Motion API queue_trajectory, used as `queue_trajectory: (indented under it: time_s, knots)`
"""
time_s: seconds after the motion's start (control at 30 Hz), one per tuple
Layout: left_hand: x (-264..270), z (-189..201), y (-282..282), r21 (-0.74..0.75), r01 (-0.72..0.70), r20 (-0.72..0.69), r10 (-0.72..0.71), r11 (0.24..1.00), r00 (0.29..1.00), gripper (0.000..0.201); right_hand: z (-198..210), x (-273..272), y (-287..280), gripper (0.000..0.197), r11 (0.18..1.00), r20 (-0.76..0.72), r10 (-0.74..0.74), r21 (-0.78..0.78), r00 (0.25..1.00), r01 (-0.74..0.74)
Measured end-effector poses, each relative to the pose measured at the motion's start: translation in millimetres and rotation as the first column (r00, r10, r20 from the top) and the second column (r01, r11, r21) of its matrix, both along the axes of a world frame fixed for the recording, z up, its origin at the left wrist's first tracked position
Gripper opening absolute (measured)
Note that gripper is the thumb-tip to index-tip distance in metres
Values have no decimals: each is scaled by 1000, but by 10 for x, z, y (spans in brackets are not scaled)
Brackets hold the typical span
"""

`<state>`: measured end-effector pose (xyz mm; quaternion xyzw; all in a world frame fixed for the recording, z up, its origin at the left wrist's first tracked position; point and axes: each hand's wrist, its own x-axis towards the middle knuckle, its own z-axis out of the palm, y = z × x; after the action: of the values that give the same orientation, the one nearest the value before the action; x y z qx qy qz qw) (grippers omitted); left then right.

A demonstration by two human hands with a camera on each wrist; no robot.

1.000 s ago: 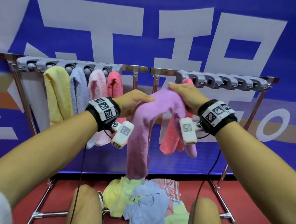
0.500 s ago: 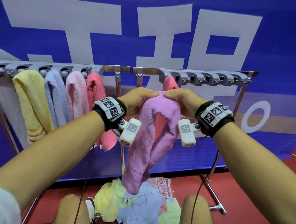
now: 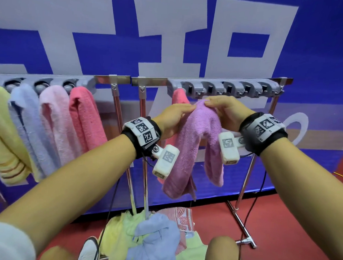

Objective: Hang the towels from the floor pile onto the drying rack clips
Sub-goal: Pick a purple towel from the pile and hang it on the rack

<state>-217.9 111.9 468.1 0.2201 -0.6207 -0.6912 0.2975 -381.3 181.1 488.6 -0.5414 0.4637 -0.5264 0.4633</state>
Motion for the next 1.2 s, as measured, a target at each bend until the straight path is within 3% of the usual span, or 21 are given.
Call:
queue_trajectory:
  time_s: [0.23,0.33,0.4,0.5,0.6,0.77,0.9,1.0,1.2]
  knots:
    - [-568,-26,-135,-276,-231,51,255,933,966,6,210,-404,-163,9,989,-75,-137,48,988,141]
    - [-623,-19,-147,-387,-275,-38,282,880,959,28,234,-509,-248,6,982,-111,-178,50,978,184]
    - [-582,19,-122,-555,-355,-146,332,752,932,34,256,-548,-323,14,973,-150,-206,73,967,219]
    - [-472,90,-110,-805,-407,-204,442,433,873,39,300,-574,-464,25,962,-183,-244,78,952,262]
    - [-391,162,-185,-898,-324,-119,543,298,831,48,389,-555,-580,21,957,-229,-251,90,941,277]
    - [-355,131,-328,-966,-101,71,618,238,783,78,581,-463,-804,19,960,-353,-222,84,909,267]
    - [-466,115,-431,-968,-68,124,692,243,711,87,675,-459,-919,14,969,-429,-174,86,886,232]
    - [-564,128,-477,-965,-88,125,726,247,676,75,703,-503,-980,7,974,-431,-176,54,885,219]
    - [-670,193,-549,-983,-100,56,762,157,646,29,729,-651,-1033,7,957,-547,-260,-37,796,287]
